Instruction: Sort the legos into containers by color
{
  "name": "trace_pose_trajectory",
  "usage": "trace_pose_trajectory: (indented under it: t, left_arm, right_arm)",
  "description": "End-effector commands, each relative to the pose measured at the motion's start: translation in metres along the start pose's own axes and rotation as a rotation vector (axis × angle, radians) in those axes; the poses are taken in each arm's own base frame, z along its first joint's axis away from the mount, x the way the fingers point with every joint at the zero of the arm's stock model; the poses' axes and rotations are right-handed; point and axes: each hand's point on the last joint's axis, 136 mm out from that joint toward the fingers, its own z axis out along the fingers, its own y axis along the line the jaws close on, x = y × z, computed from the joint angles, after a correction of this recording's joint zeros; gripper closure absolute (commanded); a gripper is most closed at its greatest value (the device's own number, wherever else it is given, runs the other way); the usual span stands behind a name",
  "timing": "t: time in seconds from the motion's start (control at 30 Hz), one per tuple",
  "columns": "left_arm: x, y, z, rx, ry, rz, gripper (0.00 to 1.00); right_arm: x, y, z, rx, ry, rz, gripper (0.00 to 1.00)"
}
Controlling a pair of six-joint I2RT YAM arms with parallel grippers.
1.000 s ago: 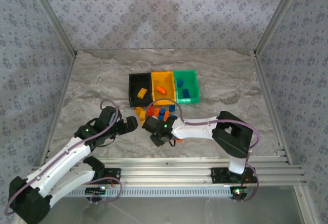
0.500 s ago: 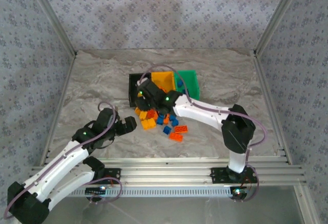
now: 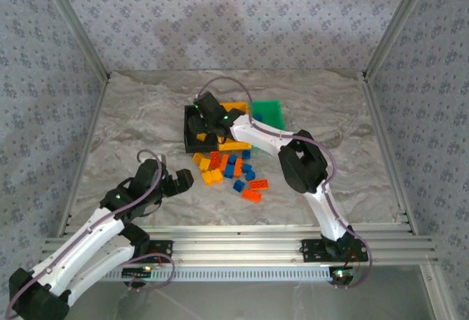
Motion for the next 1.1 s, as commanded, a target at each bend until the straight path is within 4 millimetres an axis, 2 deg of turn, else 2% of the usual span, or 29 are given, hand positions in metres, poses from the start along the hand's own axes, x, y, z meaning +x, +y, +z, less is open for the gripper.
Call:
trace_pose_trajectory:
  t: [0.0,0.1,0.2,0.33,0.53,0.57,0.63,0.77,0.87,1.07]
  left_arm:
    - [-0.012,-0.005,-0.004,0.011,-0.044,-0.009,0.00]
    - [-0.013,-0.005,-0.003,0.010,-0.048,-0.011,0.00]
    - [-0.014,-0.005,-0.002,0.007,-0.050,-0.017,0.00]
    - [-0.015,-0.004,-0.002,0.002,-0.055,-0.024,0.00]
    - [-0.014,-0.002,-0.001,-0.008,-0.054,-0.029,0.00]
    - [-0.013,-0.001,0.000,-0.012,-0.052,-0.030,0.00]
    - [-0.011,0.001,0.002,-0.017,-0.049,-0.033,0.00]
    - [-0.008,0.004,0.005,-0.024,-0.041,-0.042,0.00]
    - [-0.006,0.006,0.007,-0.030,-0.037,-0.040,0.00]
    - [-0.007,0.006,0.006,-0.036,-0.037,-0.038,0.00]
  right_arm:
    - [-0.032,0.014,-0.020,-0.039,-0.069,0.010,0.25]
    - [-0.042,0.017,-0.043,-0.045,-0.107,0.014,0.21]
    - [-0.034,0.015,-0.069,-0.042,-0.116,0.036,0.20]
    - [0.003,0.004,-0.105,-0.010,-0.100,0.080,0.18]
    - [0.087,-0.023,-0.142,0.056,0.026,0.101,0.18]
    - [0.109,-0.027,-0.142,0.060,0.076,0.091,0.18]
    - [0.135,-0.030,-0.145,0.054,0.143,0.070,0.18]
    - [0.173,-0.030,-0.142,0.058,0.262,-0.021,0.22]
    - [0.195,-0.031,-0.136,0.078,0.332,-0.061,0.22]
    - [0.212,-0.039,-0.129,0.145,0.395,-0.115,0.28]
